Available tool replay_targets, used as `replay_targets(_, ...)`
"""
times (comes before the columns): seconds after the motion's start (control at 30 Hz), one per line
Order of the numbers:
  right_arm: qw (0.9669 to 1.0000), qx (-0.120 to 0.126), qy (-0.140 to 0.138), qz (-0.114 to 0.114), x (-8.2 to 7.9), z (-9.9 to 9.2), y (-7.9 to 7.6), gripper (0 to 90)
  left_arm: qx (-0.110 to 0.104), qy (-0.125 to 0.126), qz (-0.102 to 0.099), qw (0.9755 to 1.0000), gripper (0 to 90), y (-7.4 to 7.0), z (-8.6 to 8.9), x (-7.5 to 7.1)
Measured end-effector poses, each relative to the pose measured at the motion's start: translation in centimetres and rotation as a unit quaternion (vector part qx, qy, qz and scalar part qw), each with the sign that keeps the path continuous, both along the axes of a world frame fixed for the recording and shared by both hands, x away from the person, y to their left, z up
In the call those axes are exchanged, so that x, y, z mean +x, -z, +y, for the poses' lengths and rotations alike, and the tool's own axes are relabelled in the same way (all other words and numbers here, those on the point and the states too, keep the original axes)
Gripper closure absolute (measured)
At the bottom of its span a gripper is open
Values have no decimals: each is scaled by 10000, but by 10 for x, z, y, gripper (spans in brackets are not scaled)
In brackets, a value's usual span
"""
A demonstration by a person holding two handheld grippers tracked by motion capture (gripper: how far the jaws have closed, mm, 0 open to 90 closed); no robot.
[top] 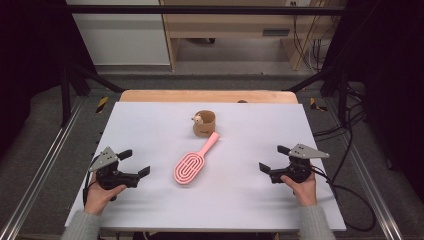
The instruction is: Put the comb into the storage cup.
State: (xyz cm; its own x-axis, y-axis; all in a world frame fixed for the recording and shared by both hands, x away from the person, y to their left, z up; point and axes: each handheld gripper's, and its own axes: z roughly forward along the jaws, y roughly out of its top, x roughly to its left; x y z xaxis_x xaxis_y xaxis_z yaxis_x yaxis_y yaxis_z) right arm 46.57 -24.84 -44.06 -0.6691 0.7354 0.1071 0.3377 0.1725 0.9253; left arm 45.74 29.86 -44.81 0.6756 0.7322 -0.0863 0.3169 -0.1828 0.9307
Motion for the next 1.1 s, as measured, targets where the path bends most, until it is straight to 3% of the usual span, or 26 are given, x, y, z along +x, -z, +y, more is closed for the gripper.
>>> replay_targets(0.33, 9999, -116, -17, -73, 2, 14, -7, 8, -10, 7, -10, 10000, 7, 0, 0, 0)
replay_targets(1.1, 9987, -484, -144, 26, 17, 56, -12, 18, -4, 15, -3, 10000, 7, 1, 0, 0)
